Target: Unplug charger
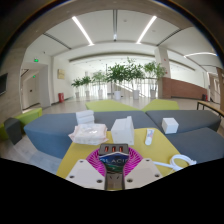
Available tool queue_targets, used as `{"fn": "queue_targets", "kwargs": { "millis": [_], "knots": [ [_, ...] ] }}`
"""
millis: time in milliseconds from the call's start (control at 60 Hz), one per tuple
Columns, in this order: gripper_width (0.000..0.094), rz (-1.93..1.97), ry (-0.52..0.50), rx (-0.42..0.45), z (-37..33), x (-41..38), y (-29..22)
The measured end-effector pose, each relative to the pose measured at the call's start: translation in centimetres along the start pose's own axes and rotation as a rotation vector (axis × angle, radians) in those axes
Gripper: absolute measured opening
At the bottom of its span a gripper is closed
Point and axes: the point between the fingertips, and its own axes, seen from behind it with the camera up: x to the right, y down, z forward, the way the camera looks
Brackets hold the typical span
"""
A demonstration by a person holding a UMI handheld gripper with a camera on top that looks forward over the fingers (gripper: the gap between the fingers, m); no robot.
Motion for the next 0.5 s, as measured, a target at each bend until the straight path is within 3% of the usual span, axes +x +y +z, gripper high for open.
{"fn": "queue_targets", "kwargs": {
  "millis": [117, 267, 367, 500],
  "knots": [
    [0.0178, -0.009, 0.017, 0.163, -3.7, 1.1, -9.4],
    [0.0179, -0.038, 0.05, 0.231, -8.1, 4.6, -15.7],
    [0.018, -0.053, 0.099, 0.145, -8.1, 7.9, -12.1],
    [0.0204, -0.036, 0.122, -0.108, -6.9, 11.8, -0.6]
  ]
}}
